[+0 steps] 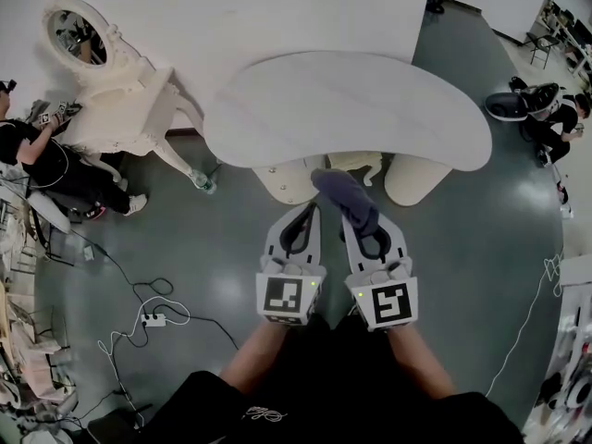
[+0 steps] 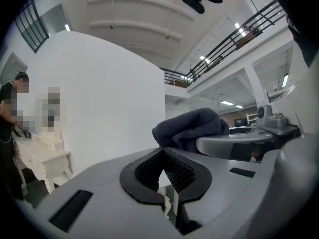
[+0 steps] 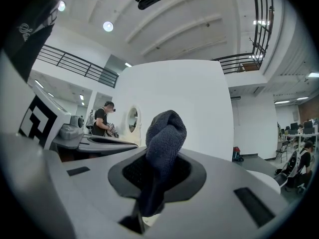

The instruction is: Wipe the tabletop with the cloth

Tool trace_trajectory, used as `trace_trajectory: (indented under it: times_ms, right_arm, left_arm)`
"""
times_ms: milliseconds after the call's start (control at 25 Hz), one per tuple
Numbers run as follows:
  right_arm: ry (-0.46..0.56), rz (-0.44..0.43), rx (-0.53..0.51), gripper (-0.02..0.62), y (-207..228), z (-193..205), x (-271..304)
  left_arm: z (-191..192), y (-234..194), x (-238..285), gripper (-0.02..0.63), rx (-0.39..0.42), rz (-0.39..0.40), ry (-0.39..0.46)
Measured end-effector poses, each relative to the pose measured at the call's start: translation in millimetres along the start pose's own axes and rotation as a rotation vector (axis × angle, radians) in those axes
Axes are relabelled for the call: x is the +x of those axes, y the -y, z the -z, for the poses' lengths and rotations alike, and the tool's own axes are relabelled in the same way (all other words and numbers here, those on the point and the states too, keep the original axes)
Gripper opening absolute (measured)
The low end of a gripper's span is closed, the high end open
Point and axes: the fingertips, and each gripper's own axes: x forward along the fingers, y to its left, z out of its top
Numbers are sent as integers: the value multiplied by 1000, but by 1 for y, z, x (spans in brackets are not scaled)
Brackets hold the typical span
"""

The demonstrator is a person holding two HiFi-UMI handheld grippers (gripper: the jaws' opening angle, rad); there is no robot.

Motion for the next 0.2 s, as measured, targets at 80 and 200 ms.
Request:
trace_trajectory:
  times_ms: [80,200]
  right_arm:
    - [-1,-5,-1,44,-10,2,6]
    - [-6,-16,-4,44,-26,7,12]
  left_arm:
    - [1,-10,-3,8,0,-2,3]
    - [7,-22,-10,8,-6,-12,6]
